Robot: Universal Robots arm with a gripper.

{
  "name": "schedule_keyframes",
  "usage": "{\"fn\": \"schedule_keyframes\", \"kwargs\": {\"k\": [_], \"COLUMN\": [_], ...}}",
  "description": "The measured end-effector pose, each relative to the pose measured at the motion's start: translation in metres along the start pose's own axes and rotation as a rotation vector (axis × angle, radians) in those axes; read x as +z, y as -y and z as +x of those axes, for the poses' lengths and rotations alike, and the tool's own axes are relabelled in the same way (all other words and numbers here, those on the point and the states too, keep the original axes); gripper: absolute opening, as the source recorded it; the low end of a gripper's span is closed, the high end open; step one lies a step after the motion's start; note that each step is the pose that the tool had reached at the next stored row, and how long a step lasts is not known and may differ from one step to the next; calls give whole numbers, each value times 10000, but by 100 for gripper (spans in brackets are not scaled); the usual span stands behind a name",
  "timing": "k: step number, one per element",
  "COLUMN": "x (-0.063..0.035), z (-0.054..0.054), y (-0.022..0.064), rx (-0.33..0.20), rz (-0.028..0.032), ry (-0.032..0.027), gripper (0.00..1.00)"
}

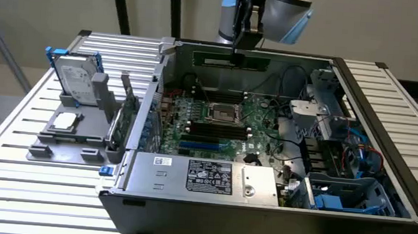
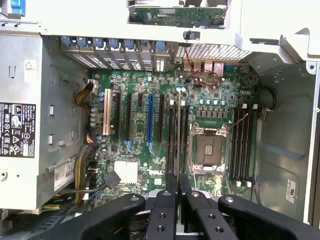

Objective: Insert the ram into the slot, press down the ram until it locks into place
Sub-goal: 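Insert the ram into the slot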

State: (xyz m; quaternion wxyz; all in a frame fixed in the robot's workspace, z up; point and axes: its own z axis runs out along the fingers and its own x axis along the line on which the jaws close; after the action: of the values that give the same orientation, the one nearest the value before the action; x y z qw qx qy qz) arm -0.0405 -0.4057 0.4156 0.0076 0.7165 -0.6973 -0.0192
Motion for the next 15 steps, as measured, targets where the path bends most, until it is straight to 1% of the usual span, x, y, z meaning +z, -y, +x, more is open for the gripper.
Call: {"fn": "schedule_keyframes", "kwargs": {"k": [12, 13, 15], "x": [-7, -6, 18], "z": [0, 0, 0], "y": [0, 0, 1], "rx": [0, 0, 2], "rz": [0, -1, -3], "ry": [0, -4, -37], "gripper": [13, 13, 13]}}
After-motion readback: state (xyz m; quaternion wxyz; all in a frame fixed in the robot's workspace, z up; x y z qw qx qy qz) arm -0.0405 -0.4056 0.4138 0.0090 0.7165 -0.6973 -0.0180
